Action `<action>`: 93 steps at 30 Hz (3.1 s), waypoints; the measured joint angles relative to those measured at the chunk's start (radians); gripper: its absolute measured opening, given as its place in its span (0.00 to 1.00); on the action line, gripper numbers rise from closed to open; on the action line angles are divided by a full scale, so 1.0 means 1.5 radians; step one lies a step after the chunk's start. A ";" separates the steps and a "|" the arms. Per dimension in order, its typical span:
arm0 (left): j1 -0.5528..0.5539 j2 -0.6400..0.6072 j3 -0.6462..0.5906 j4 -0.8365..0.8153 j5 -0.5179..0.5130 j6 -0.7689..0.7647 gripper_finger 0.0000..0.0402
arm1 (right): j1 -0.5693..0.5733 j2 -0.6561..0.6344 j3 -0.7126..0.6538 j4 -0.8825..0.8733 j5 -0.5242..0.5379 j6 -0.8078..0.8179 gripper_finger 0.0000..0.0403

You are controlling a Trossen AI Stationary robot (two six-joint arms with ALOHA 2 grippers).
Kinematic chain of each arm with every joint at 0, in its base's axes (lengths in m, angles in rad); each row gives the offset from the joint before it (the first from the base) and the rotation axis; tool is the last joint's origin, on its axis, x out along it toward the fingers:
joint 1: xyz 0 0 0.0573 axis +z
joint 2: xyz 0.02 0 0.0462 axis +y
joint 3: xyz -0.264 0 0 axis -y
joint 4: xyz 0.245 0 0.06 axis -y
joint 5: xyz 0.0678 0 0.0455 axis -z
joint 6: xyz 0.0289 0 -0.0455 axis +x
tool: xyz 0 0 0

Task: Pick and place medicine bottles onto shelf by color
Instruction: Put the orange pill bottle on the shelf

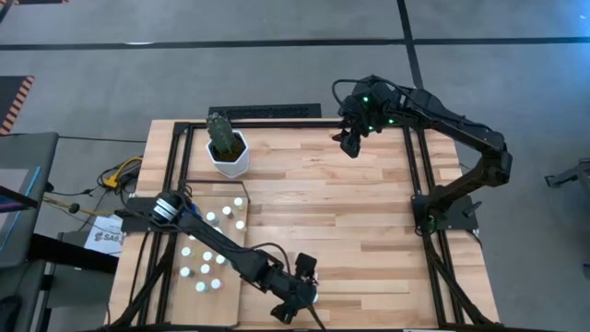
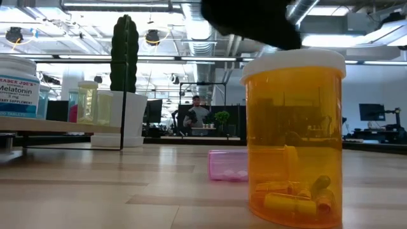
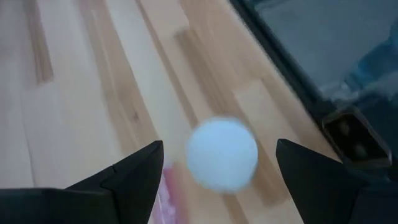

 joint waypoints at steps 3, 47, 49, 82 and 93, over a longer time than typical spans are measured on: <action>0.000 0.010 0.001 0.014 -0.016 0.007 0.74 | 0.000 0.000 0.000 0.000 0.000 0.000 0.56; -0.001 -0.057 0.000 -0.118 -0.050 0.008 0.46 | 0.000 0.000 0.000 0.007 0.000 0.000 0.56; -0.004 -0.087 0.000 -0.160 -0.047 -0.014 0.45 | 0.000 0.000 0.000 0.007 0.000 0.000 0.56; -0.491 -0.384 -0.135 -0.565 -0.185 -0.510 0.47 | 0.000 0.000 0.000 0.008 0.000 0.000 0.56; -0.536 -0.494 -0.351 -0.365 -0.191 -0.584 0.47 | 0.000 0.000 0.000 0.008 0.000 0.000 0.56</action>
